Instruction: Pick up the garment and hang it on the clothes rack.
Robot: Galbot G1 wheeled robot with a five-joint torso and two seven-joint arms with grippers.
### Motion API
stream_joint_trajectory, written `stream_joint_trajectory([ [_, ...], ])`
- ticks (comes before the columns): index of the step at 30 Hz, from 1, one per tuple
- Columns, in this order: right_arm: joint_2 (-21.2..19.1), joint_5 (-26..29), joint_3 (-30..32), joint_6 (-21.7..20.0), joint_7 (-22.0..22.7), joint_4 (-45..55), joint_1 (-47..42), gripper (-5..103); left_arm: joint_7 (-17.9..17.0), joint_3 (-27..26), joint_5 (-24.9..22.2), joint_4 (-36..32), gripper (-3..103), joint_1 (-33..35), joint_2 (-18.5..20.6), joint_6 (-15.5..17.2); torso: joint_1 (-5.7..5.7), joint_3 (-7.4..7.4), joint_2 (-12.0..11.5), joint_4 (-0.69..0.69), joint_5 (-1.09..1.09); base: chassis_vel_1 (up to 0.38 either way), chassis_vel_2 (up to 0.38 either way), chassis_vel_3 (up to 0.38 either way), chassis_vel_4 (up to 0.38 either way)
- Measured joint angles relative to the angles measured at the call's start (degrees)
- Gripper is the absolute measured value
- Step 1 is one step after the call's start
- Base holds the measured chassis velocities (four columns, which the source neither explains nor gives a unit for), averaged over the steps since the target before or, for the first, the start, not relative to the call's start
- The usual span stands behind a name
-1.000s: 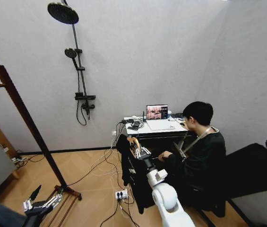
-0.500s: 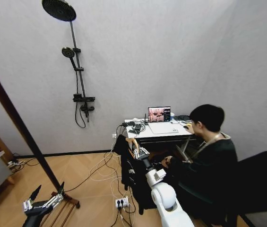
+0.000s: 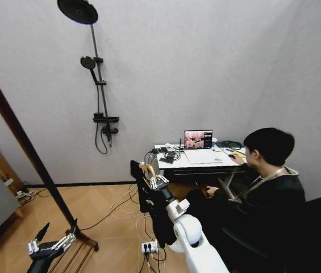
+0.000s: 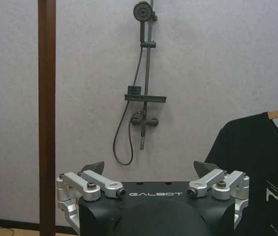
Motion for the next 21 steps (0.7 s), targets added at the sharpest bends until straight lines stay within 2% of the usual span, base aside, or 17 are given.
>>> stream_joint_trajectory([
  [3, -0.5, 0.18, -0.8, -0.46, 0.19, -0.06, 0.71, 10, 0.0, 0.0, 0.0, 0.0, 100, 0.0, 0.0, 0.0, -0.14, -0.17, -0.34, -0.01, 0.0, 0.058, 0.081, 0.06, 0.041],
  [7, -1.89, 0.84, -2.73, -3.28, 2.07, 0.91, 2.47, 10, 0.0, 0.0, 0.0, 0.0, 100, -0.01, 0.0, 0.0, -0.56, -0.64, -1.29, 0.0, 0.0, 0.069, 0.104, 0.121, 0.072],
  [15, -3.88, 4.82, -5.92, -7.54, 5.91, 3.29, 5.88, 10, 0.0, 0.0, 0.0, 0.0, 100, -0.01, 0.0, 0.0, -1.34, -1.44, -2.81, 0.01, 0.0, 0.115, 0.105, 0.106, 0.117],
  [17, -4.42, 6.22, -6.94, -9.87, 7.96, 5.64, 6.32, 10, 0.0, 0.0, 0.0, 0.0, 100, -0.01, 0.0, 0.0, -1.65, -1.76, -3.42, 0.01, 0.0, 0.143, 0.12, 0.117, 0.121],
  [21, -5.01, 7.73, -7.76, -11.96, 9.54, 8.75, 6.22, 10, -0.01, 0.0, 0.0, 0.0, 100, 0.0, 0.0, 0.0, -1.92, -2.05, -3.98, 0.01, 0.0, 0.128, 0.128, 0.133, 0.103],
])
